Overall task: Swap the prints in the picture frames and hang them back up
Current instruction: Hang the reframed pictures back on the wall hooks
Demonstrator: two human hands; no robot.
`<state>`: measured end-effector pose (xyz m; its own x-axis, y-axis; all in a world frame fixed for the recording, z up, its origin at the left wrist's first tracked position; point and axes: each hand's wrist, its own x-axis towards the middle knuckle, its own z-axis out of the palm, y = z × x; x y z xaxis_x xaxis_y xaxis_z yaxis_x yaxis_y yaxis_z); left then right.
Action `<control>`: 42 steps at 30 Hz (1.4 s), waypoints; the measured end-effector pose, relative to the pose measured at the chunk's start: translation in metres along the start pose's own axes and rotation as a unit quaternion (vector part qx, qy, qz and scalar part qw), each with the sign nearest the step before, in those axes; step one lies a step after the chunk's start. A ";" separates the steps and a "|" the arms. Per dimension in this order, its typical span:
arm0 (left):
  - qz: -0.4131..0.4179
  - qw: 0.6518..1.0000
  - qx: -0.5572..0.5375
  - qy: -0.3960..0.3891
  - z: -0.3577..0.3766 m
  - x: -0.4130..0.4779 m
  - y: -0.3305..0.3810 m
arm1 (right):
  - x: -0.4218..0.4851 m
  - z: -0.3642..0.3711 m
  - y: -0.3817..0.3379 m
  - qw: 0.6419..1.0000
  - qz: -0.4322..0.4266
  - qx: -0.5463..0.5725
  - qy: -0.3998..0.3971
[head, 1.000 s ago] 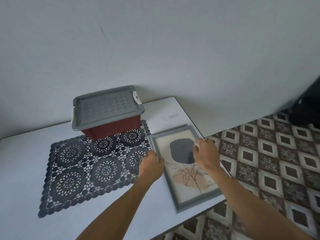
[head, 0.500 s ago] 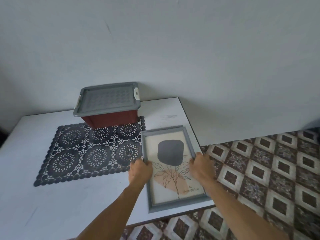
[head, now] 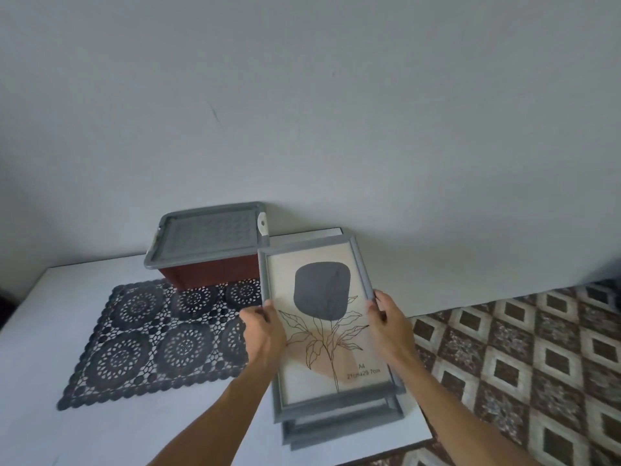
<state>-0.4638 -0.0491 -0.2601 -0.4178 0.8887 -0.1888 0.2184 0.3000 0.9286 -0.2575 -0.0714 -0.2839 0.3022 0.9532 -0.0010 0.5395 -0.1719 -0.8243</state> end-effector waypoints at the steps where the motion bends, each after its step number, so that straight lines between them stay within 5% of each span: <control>1: 0.018 1.000 -0.005 -0.004 0.000 0.001 0.009 | 0.000 -0.006 -0.009 1.000 0.002 0.007 -0.016; 5: 0.072 0.997 -0.017 -0.019 0.000 0.012 0.045 | 0.012 -0.018 -0.024 0.998 0.003 0.037 -0.045; 14: 0.173 0.983 -0.059 -0.013 0.020 0.035 0.153 | 0.078 -0.074 -0.081 0.988 -0.073 0.130 0.028; 31: 0.264 0.957 -0.114 0.022 0.180 0.004 0.343 | 0.235 -0.284 -0.102 0.969 -0.183 0.137 0.091; 42: 0.394 0.918 -0.047 -0.003 0.238 -0.001 0.422 | 0.302 -0.384 -0.144 0.930 -0.268 0.176 0.179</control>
<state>-0.1618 0.1595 0.0564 -0.1582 0.8193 0.5512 0.3724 -0.4675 0.8017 0.0583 0.1457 0.0521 0.3402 0.7233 0.6009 0.4170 0.4567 -0.7858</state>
